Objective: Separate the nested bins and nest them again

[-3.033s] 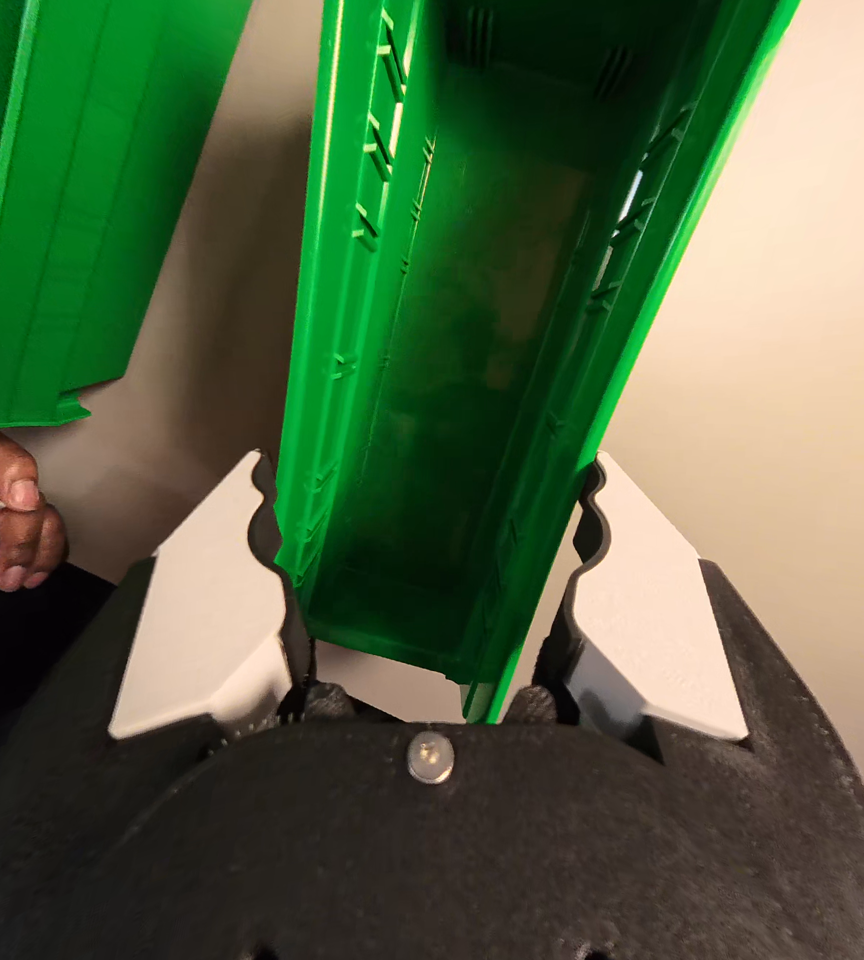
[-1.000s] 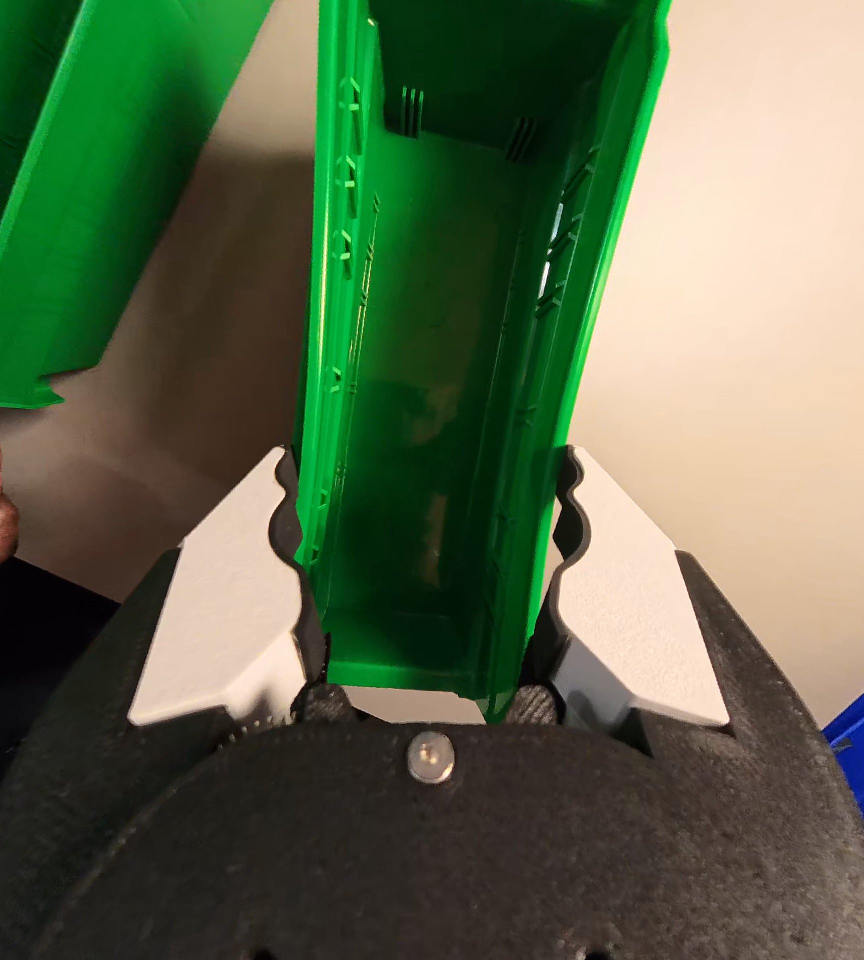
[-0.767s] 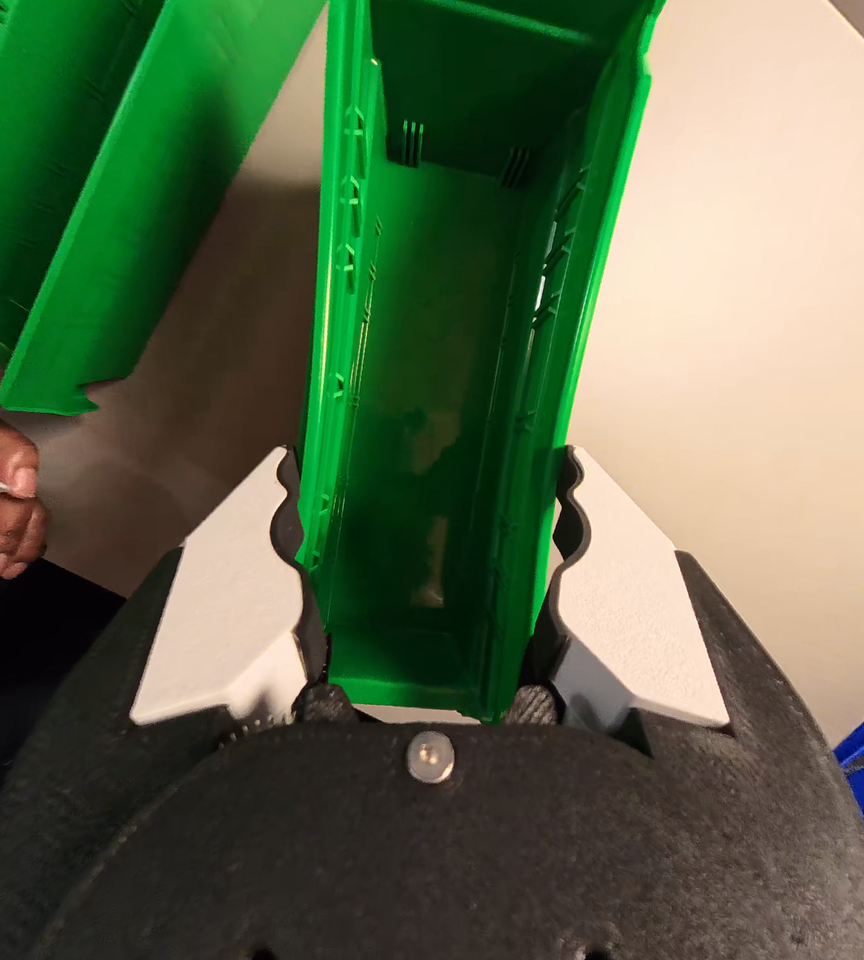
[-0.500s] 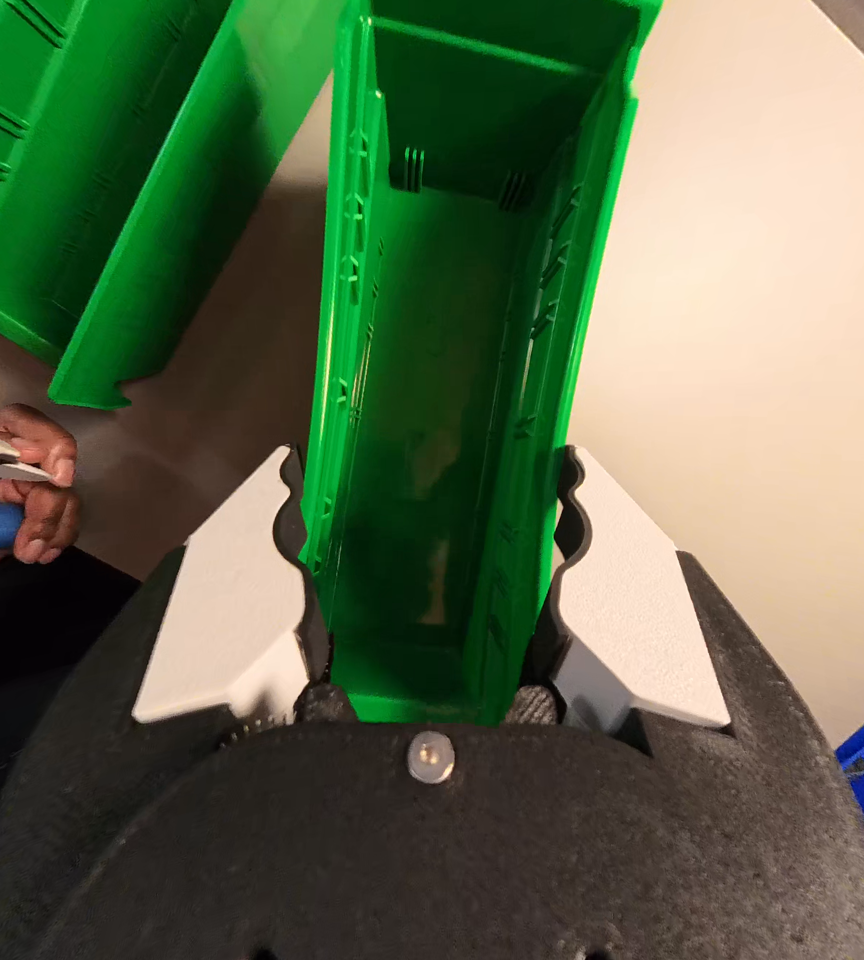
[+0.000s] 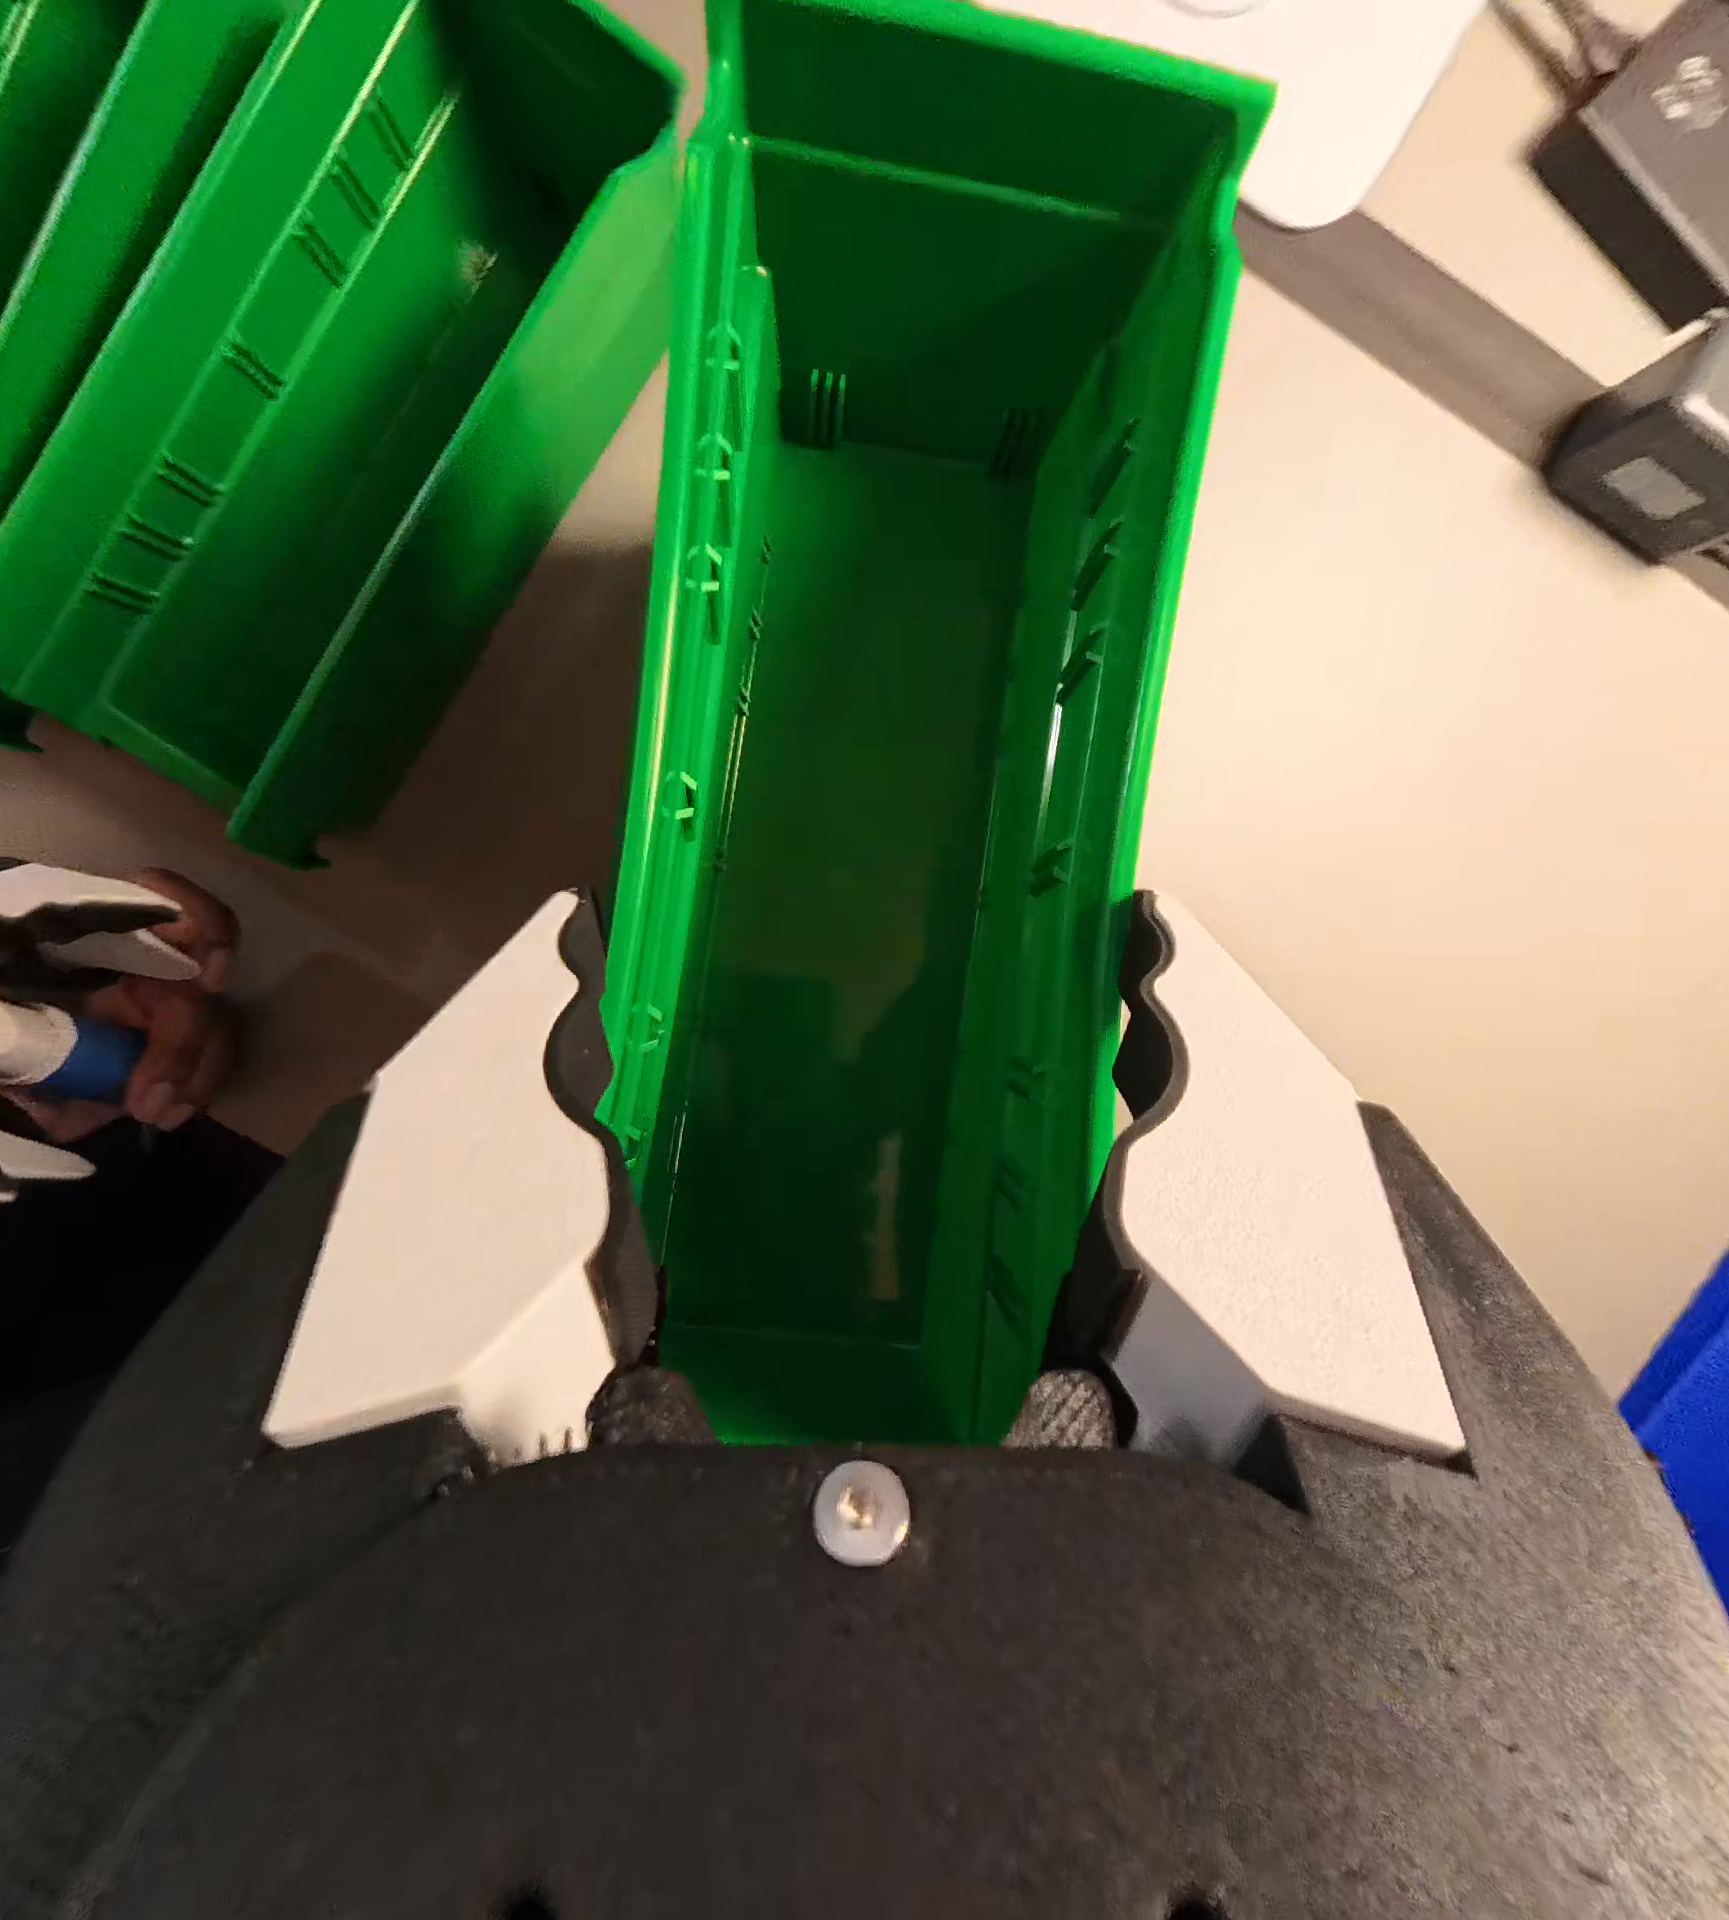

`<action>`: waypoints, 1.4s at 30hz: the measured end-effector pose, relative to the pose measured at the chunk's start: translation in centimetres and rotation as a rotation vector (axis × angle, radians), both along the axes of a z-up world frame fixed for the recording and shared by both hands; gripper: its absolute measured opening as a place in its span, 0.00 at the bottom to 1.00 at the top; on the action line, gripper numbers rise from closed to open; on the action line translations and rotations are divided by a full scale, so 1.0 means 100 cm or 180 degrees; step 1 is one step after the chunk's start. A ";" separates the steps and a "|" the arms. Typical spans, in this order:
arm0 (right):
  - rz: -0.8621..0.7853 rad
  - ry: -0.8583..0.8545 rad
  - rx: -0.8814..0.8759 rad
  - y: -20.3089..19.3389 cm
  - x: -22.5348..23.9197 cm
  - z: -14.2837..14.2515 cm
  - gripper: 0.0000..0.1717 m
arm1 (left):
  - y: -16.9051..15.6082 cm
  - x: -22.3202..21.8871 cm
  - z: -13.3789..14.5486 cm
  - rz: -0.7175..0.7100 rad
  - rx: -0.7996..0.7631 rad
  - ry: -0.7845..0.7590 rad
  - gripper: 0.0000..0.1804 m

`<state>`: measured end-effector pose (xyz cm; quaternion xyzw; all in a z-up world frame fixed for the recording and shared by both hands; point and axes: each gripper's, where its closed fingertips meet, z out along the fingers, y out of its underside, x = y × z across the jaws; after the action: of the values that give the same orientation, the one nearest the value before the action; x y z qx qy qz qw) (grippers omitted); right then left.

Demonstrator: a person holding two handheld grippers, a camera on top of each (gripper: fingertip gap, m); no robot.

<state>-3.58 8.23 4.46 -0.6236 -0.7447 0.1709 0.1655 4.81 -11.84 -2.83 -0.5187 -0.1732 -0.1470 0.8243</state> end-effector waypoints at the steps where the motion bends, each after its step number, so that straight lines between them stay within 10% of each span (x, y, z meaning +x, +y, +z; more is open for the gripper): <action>1: -0.0051 0.0041 0.0021 0.009 0.002 0.004 0.59 | 0.000 0.000 0.000 0.0000 0.0001 0.0000 0.45; 6: -0.0412 0.0069 0.0154 0.066 0.011 -0.008 0.59 | 0.000 0.000 0.000 0.0001 -0.0003 0.0002 0.45; 19: -0.1102 -0.0228 0.0045 0.155 0.056 -0.142 0.67 | 0.001 0.000 -0.001 0.0000 -0.0018 -0.0006 0.45; 29: -0.0448 0.0653 -0.0429 0.066 0.056 -0.066 0.57 | 0.001 0.000 -0.001 0.0001 -0.0026 -0.0005 0.45; 36: -0.0261 -0.0090 -0.0460 0.013 0.068 -0.138 0.52 | 0.000 0.001 0.000 0.0038 -0.0026 0.0035 0.45; 42: -0.0090 -0.0135 -0.0832 -0.024 0.075 -0.146 0.48 | 0.001 0.001 -0.001 0.0020 -0.0033 0.0017 0.45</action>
<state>3.91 5.80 -10.16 -0.6537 -0.7106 0.2509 0.0694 4.87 -11.75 -2.91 -0.5228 -0.1734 -0.1422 0.8224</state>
